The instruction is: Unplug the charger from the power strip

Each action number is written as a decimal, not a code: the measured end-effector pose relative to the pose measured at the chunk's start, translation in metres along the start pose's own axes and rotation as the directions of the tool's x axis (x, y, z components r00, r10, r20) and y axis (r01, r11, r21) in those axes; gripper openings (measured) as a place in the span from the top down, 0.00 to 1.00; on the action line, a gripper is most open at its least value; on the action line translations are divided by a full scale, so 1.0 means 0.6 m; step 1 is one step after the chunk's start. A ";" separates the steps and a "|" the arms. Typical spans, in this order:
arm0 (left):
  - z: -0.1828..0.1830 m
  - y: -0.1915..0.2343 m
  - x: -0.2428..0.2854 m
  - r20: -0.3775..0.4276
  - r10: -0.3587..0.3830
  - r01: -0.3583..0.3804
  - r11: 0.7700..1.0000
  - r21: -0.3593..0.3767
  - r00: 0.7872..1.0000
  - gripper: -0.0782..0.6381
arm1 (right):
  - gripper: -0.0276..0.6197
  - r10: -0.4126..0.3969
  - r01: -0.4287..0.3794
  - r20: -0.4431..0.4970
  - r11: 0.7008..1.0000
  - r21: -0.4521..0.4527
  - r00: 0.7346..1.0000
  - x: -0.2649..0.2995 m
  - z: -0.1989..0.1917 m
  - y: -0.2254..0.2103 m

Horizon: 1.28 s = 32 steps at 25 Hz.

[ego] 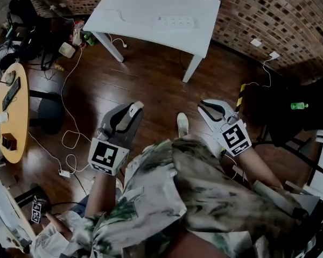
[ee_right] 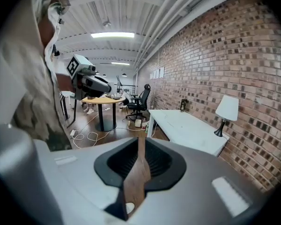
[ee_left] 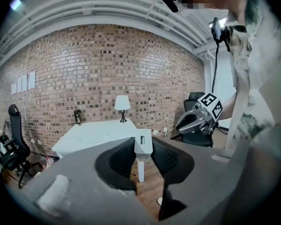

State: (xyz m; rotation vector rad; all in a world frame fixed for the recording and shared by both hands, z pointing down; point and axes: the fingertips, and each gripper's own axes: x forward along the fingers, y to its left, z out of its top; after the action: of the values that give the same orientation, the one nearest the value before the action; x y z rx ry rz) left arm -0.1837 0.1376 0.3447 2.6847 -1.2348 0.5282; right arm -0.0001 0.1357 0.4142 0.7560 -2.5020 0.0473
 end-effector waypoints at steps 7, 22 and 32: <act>-0.060 -0.064 -0.111 0.049 -0.115 0.116 0.993 -0.008 0.992 0.74 | 0.87 -0.127 0.123 0.040 0.989 0.078 0.991 -0.081 0.065 0.155; -0.064 -0.211 -0.193 0.055 -0.139 0.140 0.990 -0.013 0.989 0.74 | 0.86 -0.183 0.179 0.123 0.983 0.044 0.975 -0.283 0.069 0.282; -0.035 -0.404 -0.157 0.046 -0.152 0.152 0.988 0.009 0.987 0.74 | 0.89 -0.180 0.175 0.130 0.983 0.053 0.975 -0.434 -0.041 0.295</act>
State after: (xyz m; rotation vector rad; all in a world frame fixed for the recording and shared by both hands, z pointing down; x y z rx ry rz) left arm -0.0623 0.3686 0.3339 2.7809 -1.0283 0.4515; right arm 0.1034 0.4213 0.3276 1.0284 -2.5544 -0.0158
